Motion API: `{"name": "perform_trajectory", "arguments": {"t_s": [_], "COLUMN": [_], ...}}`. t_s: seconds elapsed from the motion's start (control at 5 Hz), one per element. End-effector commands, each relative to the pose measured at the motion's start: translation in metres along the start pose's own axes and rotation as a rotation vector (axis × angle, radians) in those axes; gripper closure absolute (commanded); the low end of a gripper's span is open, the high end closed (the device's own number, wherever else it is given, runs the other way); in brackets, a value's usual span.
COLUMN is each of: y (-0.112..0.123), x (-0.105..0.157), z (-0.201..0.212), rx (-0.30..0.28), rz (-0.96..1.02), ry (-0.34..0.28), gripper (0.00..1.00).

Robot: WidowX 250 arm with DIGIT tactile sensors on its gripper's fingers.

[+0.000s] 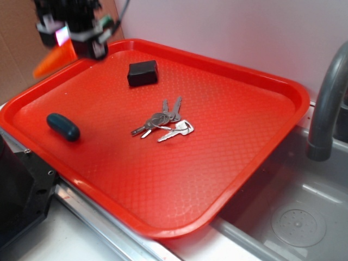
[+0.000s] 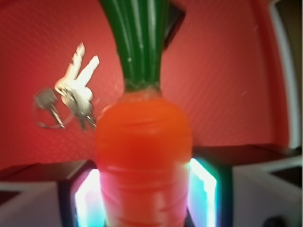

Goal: Grab the carrot.

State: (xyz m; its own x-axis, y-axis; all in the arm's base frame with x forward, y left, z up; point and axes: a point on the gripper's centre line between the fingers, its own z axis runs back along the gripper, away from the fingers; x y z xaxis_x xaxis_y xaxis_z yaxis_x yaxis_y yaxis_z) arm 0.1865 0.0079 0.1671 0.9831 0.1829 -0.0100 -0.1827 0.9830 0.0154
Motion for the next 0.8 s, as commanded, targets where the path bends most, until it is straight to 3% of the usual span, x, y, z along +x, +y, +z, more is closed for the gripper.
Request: {"name": "perform_trajectory", "arguments": {"t_s": [0.0, 0.6], "y": [0.003, 0.004], "x": [0.01, 0.002], "z": [0.059, 0.069], "rx": [0.057, 0.056], "rz": [-0.02, -0.029], "ry": [-0.059, -0.078], "gripper": [1.0, 1.0]}}
